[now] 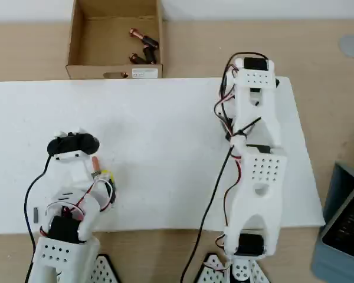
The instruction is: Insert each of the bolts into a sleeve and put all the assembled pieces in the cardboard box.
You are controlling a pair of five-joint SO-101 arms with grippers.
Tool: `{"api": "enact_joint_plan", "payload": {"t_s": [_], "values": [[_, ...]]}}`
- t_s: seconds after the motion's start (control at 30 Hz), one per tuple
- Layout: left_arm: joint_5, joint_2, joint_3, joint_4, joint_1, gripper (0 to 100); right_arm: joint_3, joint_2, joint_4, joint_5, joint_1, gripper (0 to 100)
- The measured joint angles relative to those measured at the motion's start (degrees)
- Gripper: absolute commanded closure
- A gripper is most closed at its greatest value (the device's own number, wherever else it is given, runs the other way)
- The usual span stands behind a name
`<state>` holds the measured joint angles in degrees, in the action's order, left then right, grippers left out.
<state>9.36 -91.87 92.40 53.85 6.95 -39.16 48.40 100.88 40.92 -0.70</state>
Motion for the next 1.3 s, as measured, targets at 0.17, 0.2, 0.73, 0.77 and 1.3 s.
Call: {"api": "enact_joint_plan", "payload": {"t_s": [0.17, 0.2, 0.73, 0.77, 1.3], "values": [[0.0, 0.0, 0.0, 0.0, 0.0, 100, 0.0, 0.0, 0.1, -1.7, 0.0, 98.8], [0.0, 0.0, 0.0, 0.0, 0.0, 100, 0.0, 0.0, 0.1, -1.9, 0.0, 98.8], [0.0, 0.0, 0.0, 0.0, 0.0, 100, -3.8, -16.1, 0.5, -10.1, -8.0, 98.9], [0.0, 0.0, 0.0, 0.0, 0.0, 100, -3.8, -17.2, 0.5, -10.5, -8.0, 98.9], [0.0, 0.0, 0.0, 0.0, 0.0, 100, 19.9, -50.2, 0.5, -12.2, -8.0, 98.9]]}}
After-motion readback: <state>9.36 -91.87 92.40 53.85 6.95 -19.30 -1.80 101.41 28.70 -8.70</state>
